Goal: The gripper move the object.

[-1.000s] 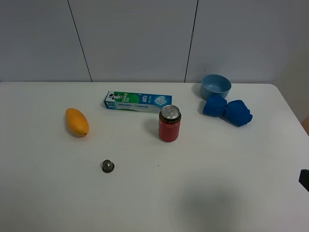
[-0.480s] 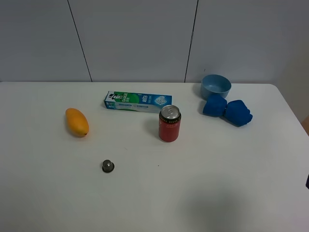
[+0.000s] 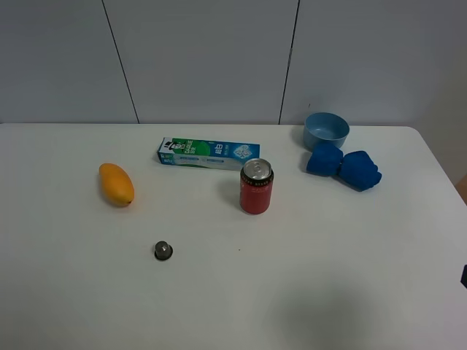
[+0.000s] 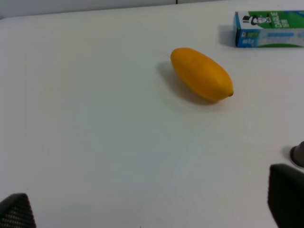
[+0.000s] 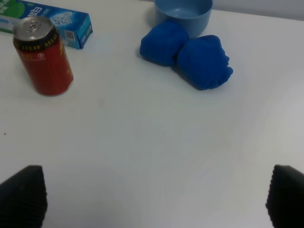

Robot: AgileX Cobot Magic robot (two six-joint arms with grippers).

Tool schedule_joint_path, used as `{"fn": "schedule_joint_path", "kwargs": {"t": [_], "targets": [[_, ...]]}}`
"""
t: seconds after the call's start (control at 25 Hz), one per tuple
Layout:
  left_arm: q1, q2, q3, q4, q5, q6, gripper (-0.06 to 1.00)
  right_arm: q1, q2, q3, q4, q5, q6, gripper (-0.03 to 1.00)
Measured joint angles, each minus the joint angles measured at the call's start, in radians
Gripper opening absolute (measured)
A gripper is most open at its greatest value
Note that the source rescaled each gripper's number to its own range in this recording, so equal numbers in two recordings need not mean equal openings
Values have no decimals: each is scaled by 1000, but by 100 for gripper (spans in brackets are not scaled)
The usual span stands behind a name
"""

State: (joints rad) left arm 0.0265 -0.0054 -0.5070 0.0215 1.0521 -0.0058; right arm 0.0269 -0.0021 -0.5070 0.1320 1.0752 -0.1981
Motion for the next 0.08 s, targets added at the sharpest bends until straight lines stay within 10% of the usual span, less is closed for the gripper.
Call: {"fn": "schedule_joint_path", "kwargs": {"t": [0.08], "targets": [[0, 0, 0, 0, 0, 0, 100, 0, 0, 0, 0, 0, 0, 100]]}}
